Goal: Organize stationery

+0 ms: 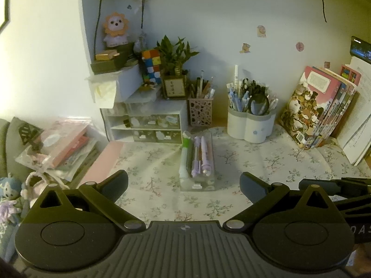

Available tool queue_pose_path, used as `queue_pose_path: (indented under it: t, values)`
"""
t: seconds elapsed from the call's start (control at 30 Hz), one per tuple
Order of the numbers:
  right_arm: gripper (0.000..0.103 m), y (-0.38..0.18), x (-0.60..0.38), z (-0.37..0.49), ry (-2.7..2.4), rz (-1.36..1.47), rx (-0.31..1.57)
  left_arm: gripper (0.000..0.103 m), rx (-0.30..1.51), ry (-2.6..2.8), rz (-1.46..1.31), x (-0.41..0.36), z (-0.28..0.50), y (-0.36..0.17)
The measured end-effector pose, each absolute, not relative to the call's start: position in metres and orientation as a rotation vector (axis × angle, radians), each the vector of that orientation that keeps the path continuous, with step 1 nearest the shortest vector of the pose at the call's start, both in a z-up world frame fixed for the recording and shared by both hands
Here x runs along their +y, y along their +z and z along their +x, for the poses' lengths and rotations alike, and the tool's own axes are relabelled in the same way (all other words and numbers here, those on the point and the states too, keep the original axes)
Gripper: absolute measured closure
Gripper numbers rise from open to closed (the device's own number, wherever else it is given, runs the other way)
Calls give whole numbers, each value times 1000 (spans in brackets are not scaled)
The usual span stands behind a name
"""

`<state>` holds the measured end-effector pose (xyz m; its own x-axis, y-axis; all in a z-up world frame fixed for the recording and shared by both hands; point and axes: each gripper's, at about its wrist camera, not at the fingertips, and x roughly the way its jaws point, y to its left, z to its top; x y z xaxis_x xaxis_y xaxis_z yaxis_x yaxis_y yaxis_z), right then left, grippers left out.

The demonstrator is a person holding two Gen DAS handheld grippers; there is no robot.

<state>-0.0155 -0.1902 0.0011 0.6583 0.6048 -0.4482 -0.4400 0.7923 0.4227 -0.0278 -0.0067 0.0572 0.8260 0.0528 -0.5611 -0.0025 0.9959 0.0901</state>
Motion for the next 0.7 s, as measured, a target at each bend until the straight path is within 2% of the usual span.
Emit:
queue_pose_path:
  t: [0.7]
  values:
    - [26, -3, -188, -9, 606, 300, 623, 5, 617, -1, 67, -3, -19, 51]
